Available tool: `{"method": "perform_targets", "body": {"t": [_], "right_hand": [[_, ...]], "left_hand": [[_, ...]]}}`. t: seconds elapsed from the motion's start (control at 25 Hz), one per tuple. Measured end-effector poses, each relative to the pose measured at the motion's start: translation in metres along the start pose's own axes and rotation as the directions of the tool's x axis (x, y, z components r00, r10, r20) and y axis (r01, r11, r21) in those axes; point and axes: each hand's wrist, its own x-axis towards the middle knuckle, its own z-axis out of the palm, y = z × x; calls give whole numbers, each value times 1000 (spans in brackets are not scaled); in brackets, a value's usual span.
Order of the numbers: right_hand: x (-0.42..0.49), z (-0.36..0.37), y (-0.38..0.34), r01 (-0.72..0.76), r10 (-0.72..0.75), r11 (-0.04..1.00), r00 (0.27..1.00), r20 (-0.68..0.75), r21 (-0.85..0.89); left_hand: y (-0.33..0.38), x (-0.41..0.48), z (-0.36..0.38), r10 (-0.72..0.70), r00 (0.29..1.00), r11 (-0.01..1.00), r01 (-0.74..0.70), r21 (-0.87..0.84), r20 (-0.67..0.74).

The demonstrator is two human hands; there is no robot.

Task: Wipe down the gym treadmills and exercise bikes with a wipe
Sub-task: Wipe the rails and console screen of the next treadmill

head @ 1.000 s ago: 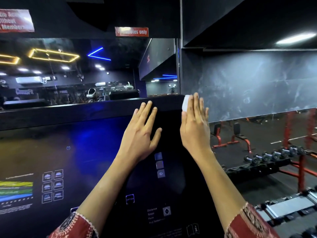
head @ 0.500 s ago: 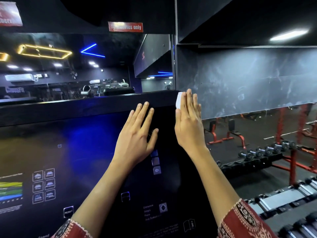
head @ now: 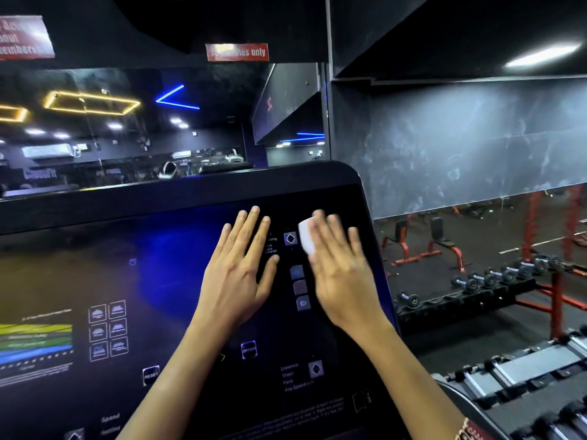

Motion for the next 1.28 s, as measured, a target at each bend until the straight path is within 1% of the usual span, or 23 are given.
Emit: {"method": "perform_targets", "body": {"t": [0.08, 0.12, 0.16, 0.24, 0.28, 0.32, 0.4, 0.44, 0.52, 0.56, 0.6, 0.68, 0.72, 0.76, 0.84, 0.88, 0.92, 1.0, 1.04, 1.08, 1.16, 1.2, 1.28], "right_hand": [[-3, -4, -1, -247, 249, 967, 968, -36, 63], [-7, -3, -8, -264, 267, 960, 963, -26, 97], [-14, -1, -19, -185, 187, 976, 982, -7, 115], [-20, 4, -31, 47, -49, 996, 998, 28, 80], [-12, 6, -26, 76, -77, 996, 997, 14, 50], [0, 6, -18, -8, 8, 999, 1000, -6, 38], [28, 0, -9, -270, 275, 957, 961, -36, 106], [36, 0, -10, -276, 281, 953, 960, -21, 127], [33, 5, -17, -68, 66, 992, 998, 25, 105], [29, 6, -15, 24, -25, 998, 1000, 16, 66], [26, 7, -9, 19, -18, 999, 1000, -19, 45], [18, 3, -4, -219, 226, 971, 972, -65, 96], [11, 2, -7, -273, 282, 953, 958, -57, 128], [2, 2, -15, -230, 238, 962, 971, -38, 150], [-12, 3, -27, -16, 16, 990, 1000, 4, 143], [-9, 3, -24, 35, -35, 992, 999, -4, 121], [-2, 4, -20, -12, 14, 994, 1000, -18, 105], [19, 4, -18, -223, 232, 961, 972, -38, 166], [26, 5, -22, -238, 248, 954, 968, -38, 180], [29, 7, -27, -176, 185, 970, 982, -34, 168], [31, 11, -28, -26, 28, 997, 999, -33, 75], [34, 12, -25, -47, 49, 998, 998, -48, 53], [41, 11, -24, -171, 177, 983, 981, -83, 69]], "left_hand": [[-3, -3, -1, -5, 1000, 1000, 5, 10, 0], [-3, -4, 0, -8, 1000, 1000, 8, 5, 0], [-3, -4, 1, -10, 1000, 1000, 10, 1, 0], [-3, -4, 3, -4, 1000, 1000, 4, 2, -7], [-3, -4, 3, -1, 1000, 1000, 1, 4, -15], [-3, -4, 4, 0, 1000, 1000, 0, 6, -23], [-2, -4, 3, -2, 999, 1000, 2, 10, -38], [-2, -4, 3, -4, 999, 1000, 5, 11, -44], [-1, -4, 4, -8, 999, 1000, 8, 4, -49], [-2, -4, 4, -7, 999, 1000, 7, 1, -49], [-2, -4, 4, -5, 999, 1000, 6, 4, -50], [-1, -5, 5, -6, 999, 1000, 7, 19, -54], [-1, -5, 5, -8, 998, 1000, 10, 24, -55], [-1, -5, 5, -11, 999, 1000, 12, 25, -53], [0, -5, 4, -14, 999, 1000, 15, 21, -42], [0, -5, 4, -14, 999, 1000, 15, 21, -41], [0, -5, 4, -14, 999, 1000, 15, 22, -44], [0, -6, 4, -16, 999, 999, 18, 28, -51], [0, -7, 4, -18, 998, 999, 19, 29, -52], [0, -7, 4, -16, 999, 999, 18, 27, -50], [-1, -7, 3, -17, 999, 1000, 18, 17, -44], [-2, -6, 2, -27, 999, 1000, 28, 12, -43], [-7, -4, -2, -64, 997, 998, 65, 8, -48]]}}
